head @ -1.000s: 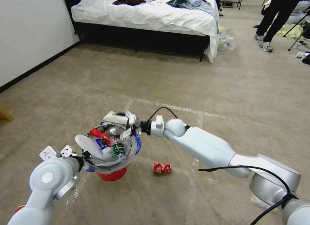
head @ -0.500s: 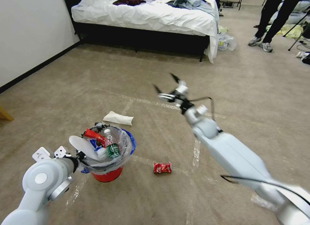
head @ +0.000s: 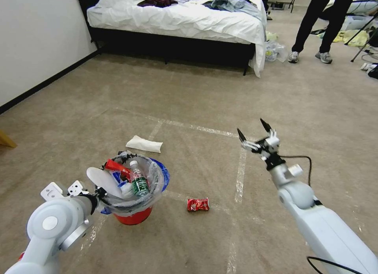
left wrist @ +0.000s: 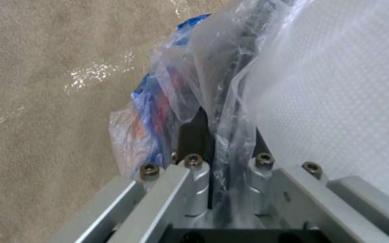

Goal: Pick up the trash bin and place the garbage on the floor into it.

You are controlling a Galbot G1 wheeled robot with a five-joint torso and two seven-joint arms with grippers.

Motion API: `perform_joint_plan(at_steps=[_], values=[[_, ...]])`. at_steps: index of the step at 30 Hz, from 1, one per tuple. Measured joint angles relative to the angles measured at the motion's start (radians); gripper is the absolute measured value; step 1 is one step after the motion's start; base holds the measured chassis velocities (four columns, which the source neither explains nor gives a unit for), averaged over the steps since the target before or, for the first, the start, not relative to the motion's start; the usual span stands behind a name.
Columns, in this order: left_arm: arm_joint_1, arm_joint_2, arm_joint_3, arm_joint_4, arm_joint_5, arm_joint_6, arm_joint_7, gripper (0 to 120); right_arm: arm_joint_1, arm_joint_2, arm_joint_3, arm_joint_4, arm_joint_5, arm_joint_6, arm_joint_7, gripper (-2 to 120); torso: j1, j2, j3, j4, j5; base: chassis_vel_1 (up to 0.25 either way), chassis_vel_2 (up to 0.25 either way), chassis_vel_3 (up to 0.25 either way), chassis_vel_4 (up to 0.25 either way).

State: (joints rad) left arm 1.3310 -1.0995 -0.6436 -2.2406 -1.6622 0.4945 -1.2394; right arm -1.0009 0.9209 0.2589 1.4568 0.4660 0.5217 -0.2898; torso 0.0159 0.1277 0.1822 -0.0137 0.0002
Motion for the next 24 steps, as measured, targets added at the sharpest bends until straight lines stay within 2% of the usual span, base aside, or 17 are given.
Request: perform_joint_plan(at_steps=[2, 3, 6, 7, 9, 12, 15, 16, 18, 24], values=[[0.004, -0.002, 0.0, -0.007, 0.002, 0.001, 0.0, 4, 0.006, -0.028, -0.042, -0.046, 0.007, 0.008, -0.105, 100, 0.0, 0.0, 0.0, 0.0, 0.0, 0.0, 0.0, 0.0, 0.0], [0.004, -0.002, 0.0, -0.007, 0.002, 0.001, 0.0, 4, 0.006, -0.028, -0.042, -0.046, 0.007, 0.008, -0.105, 100, 0.0, 0.0, 0.0, 0.0, 0.0, 0.0, 0.0, 0.0, 0.0], [0.007, -0.003, -0.005, -0.015, 0.003, 0.001, 0.0, 4, 0.078, -0.07, -0.161, -0.119, 0.014, 0.007, -0.321, 100, 0.0, 0.0, 0.0, 0.0003, 0.0, 0.0, 0.0, 0.0, 0.0], [0.007, -0.003, -0.005, -0.015, 0.003, 0.001, 0.0, 4, 0.078, -0.07, -0.161, -0.119, 0.014, 0.007, -0.321, 100, 0.0, 0.0, 0.0, 0.0003, 0.0, 0.0, 0.0, 0.0, 0.0], [0.009, -0.005, -0.006, -0.015, 0.006, 0.001, 0.001, 4, 0.154, -0.082, -0.245, -0.164, 0.013, -0.004, -0.421, 100, 0.0, 0.0, 0.0, 0.0003, -0.0002, 0.0, 0.0, 0.0, 0.0], [0.009, -0.005, -0.006, -0.014, 0.007, 0.001, 0.001, 4, 0.204, -0.083, -0.286, -0.191, -0.002, -0.02, -0.463, 100, 0.0, 0.0, 0.0, 0.0002, -0.0001, 0.0, 0.0, 0.0, 0.0], [0.012, -0.006, -0.007, -0.007, 0.011, 0.001, 0.002, 4, 0.378, -0.055, -0.414, -0.328, -0.093, -0.059, -0.583, 100, 0.0, 0.0, 0.0, 0.0004, -0.0006, 0.0, 0.0, 0.0, 0.0], [0.012, -0.006, -0.007, -0.007, 0.011, 0.001, 0.002, 4, 0.378, -0.055, -0.414, -0.328, -0.093, -0.059, -0.583, 100, 0.0, 0.0, 0.0, 0.0004, -0.0006, 0.0, 0.0, 0.0, 0.0], [0.013, -0.01, -0.009, 0.0, 0.018, 0.002, 0.002, 4, 0.492, -0.011, -0.513, -0.444, -0.157, -0.067, -0.661, 100, 0.0, 0.0, 0.0, 0.0002, 0.0, 0.0, 0.0, 0.0, 0.0], [0.009, -0.019, -0.003, 0.021, 0.028, 0.004, 0.006, 4, 0.646, 0.066, -0.654, -0.59, -0.249, -0.08, -0.736, 100, 0.0, 0.0, 0.0, 0.0003, -0.0003, 0.0, 0.0, 0.0, 0.0]])
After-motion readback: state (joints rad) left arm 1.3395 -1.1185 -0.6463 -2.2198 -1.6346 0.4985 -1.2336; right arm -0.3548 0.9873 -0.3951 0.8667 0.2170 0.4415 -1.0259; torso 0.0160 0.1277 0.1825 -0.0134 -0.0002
